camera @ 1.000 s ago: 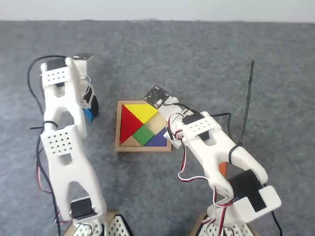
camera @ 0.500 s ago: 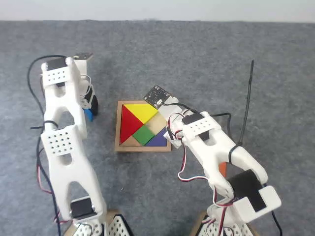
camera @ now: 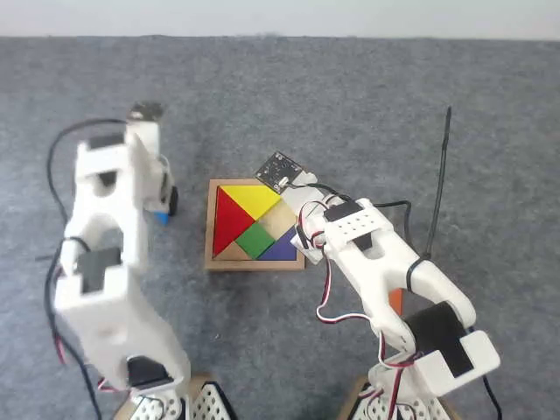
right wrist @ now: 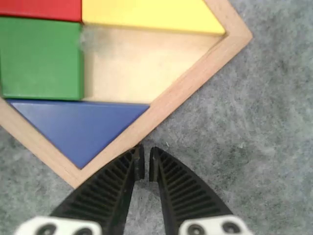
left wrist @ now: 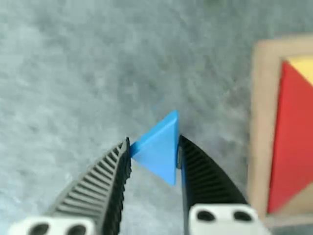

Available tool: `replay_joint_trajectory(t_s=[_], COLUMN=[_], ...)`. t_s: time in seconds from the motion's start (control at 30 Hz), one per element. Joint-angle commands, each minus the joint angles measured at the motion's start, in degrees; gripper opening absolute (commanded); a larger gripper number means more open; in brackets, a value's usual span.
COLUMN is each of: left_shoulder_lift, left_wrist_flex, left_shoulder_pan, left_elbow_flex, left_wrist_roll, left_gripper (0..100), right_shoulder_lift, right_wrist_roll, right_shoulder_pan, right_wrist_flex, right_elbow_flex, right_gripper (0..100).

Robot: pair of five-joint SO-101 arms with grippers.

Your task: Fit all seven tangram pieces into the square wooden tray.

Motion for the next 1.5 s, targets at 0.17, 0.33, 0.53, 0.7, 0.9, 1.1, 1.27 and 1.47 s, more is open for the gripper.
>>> replay_joint_trajectory(t_s=[0.17, 0.33, 0.53, 0.7, 0.9, 1.1, 1.27, 1.47], left_shoulder_lift=[-22.9, -28.0, -28.7, -28.7, -28.7, -25.6, -15.7, -10.0], left_wrist_flex=[4.0, 8.4, 10.5, 4.8, -0.2, -4.6, -4.7, -4.9], left_shoulder_pan=[2.9, 9.1, 18.2, 23.3, 31.4, 35.5, 35.5, 34.5], left_elbow_flex=[8.9, 8.9, 9.9, 13.1, 14.4, 13.7, 9.0, 6.0], left_wrist_roll=[4.9, 10.4, 18.3, 27.7, 35.7, 42.0, 45.3, 47.3], left_gripper=[13, 13, 13, 13, 13, 13, 13, 13], right_shoulder_lift=[-0.2, -0.5, -1.9, -8.0, -15.4, -20.4, -21.4, -21.4], right_wrist_roll=[0.7, 0.7, 0.6, 0.2, -2.4, -2.5, -2.5, -2.3], right_shoulder_pan=[0.7, 1.1, 3.1, 8.2, 9.3, 7.9, 7.3, 7.3], right_wrist_flex=[-0.2, -0.2, 2.8, 6.7, 7.4, 4.7, 3.6, 3.6], right_elbow_flex=[-3.1, -3.1, -4.9, -5.0, 2.8, 10.4, 11.8, 11.8], right_gripper=[3.0, 3.0, 3.0, 3.0, 3.0, 2.9, 2.9, 2.9])
